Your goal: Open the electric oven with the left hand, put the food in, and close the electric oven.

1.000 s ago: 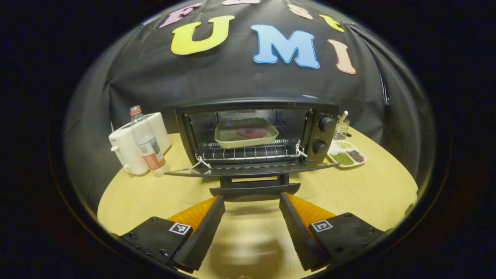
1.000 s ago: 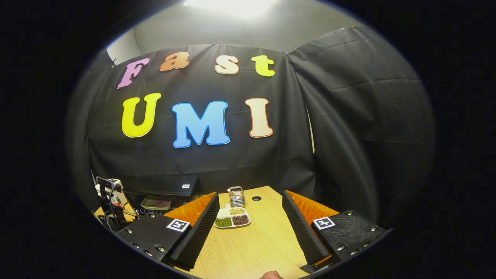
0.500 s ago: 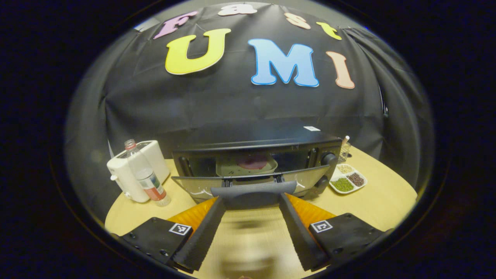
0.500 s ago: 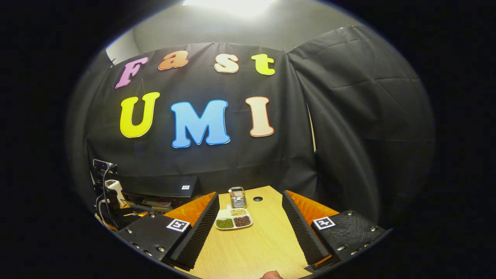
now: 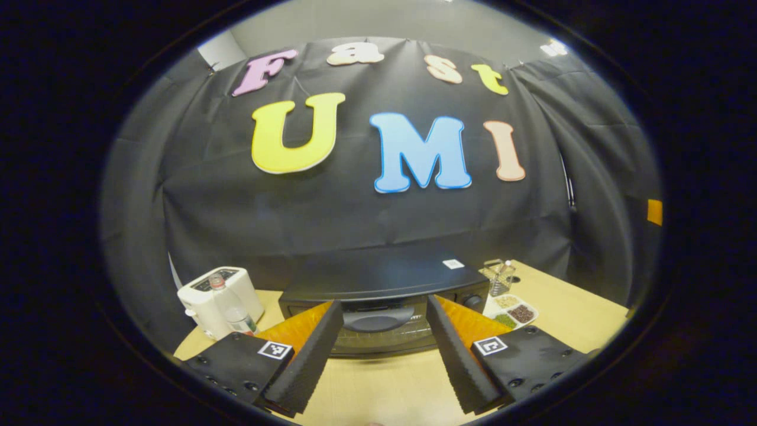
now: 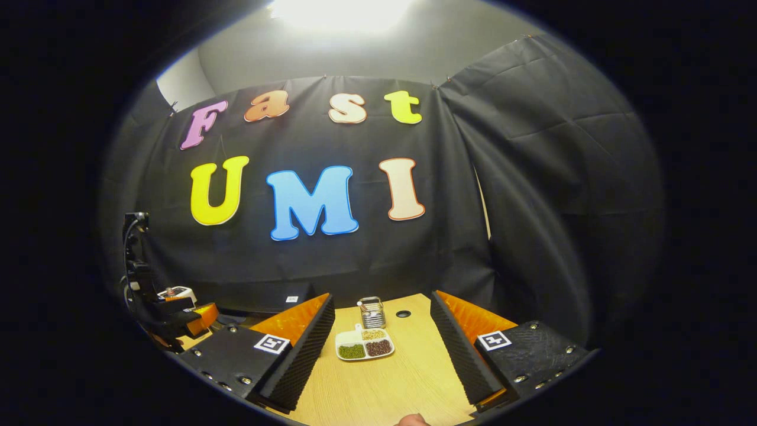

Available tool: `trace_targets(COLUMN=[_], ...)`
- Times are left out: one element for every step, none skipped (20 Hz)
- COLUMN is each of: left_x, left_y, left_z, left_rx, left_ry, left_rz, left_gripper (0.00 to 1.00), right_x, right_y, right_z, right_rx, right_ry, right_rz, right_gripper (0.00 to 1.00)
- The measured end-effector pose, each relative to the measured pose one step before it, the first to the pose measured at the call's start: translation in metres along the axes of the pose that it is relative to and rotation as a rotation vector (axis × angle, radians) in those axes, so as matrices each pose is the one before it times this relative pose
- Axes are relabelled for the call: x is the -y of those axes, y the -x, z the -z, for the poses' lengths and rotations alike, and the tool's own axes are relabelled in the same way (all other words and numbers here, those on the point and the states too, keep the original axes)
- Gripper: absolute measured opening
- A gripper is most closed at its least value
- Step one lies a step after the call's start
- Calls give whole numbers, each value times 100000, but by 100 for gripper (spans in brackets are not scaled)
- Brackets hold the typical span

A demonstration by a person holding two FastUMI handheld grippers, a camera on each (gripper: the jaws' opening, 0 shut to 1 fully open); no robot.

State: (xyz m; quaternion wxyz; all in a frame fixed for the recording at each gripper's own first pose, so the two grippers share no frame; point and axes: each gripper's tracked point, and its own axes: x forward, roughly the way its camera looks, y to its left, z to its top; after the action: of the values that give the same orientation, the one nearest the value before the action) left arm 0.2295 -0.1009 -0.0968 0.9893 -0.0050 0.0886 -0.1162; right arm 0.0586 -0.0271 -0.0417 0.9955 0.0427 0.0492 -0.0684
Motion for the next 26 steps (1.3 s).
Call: trace_targets(left_x=[494,315,378,301,295,212,150,-108,-109,-98,133,-359,-476,-435,-441,-584,-380,-413,-273,-423,-568,-481,-446,-348,-282,-417], left_y=[1681,1659,1519,1515,1419,1586,1506,1498,1462,1487,1773,1434,1233,1003,965,888,844,673,491,404,331,266,49,65,223,15], left_z=[-1085,-990,-953,-811,-819,-831,-712,-705,-584,-675,-150,-627,-454,-250,-60,42,168,161,44,97,-62,-357,-536,-294,-249,-141], left_rx=[1922,1844,1788,1680,1618,1734,1463,902,809,752,669,705,662,132,-13,-557,-622,-229,19,-578,10,1117,1295,423,553,518], left_ry=[1452,1122,443,-231,-753,-784,-813,-856,-239,197,8,-224,-404,-125,41,139,492,905,546,-153,-683,-582,-164,306,505,465], left_rz=[-979,-1508,-1406,-1233,-1430,-1462,-1420,-1866,-1635,-1262,-1020,-857,-944,-722,-694,-821,-482,88,451,0,-6,-210,-269,-99,81,-384], left_gripper=[91,100,96,96,96,93,91,100,95,95,100,100,100,100,100,100,100,100,100,100,100,100,100,100,100,100], right_x=[179,413,349,180,241,335,65,-48,-15,43,-67,-41,-254,-250,-290,-308,-371,-313,-259,-280,-333,-405,-251,-326,-409,-445], right_y=[362,279,397,459,457,474,435,639,432,356,383,501,343,274,350,232,284,311,198,274,356,290,122,125,44,141], right_z=[-244,-402,-311,-403,-455,-323,-221,-131,-188,-217,-234,-253,-344,-167,-49,107,73,-83,55,31,13,-231,-135,-31,-294,-158], right_rx=[593,642,624,890,977,872,326,187,57,-116,132,686,778,620,315,-289,-197,170,130,-303,-44,685,344,0,335,365], right_ry=[305,626,518,428,151,-43,-243,-361,-299,-192,-276,-440,-381,-197,19,105,-32,-65,300,389,244,227,284,130,-73,34], right_rz=[-2271,-1838,-1861,-1918,-1896,-1740,-1985,-2101,-1809,-1208,-781,-868,-867,-719,-573,-387,-343,-42,161,343,-32,-110,318,209,-251,-321], right_gripper=[100,100,100,99,100,100,99,99,99,100,100,99,99,99,99,99,99,99,99,99,99,99,99,99,99,99])
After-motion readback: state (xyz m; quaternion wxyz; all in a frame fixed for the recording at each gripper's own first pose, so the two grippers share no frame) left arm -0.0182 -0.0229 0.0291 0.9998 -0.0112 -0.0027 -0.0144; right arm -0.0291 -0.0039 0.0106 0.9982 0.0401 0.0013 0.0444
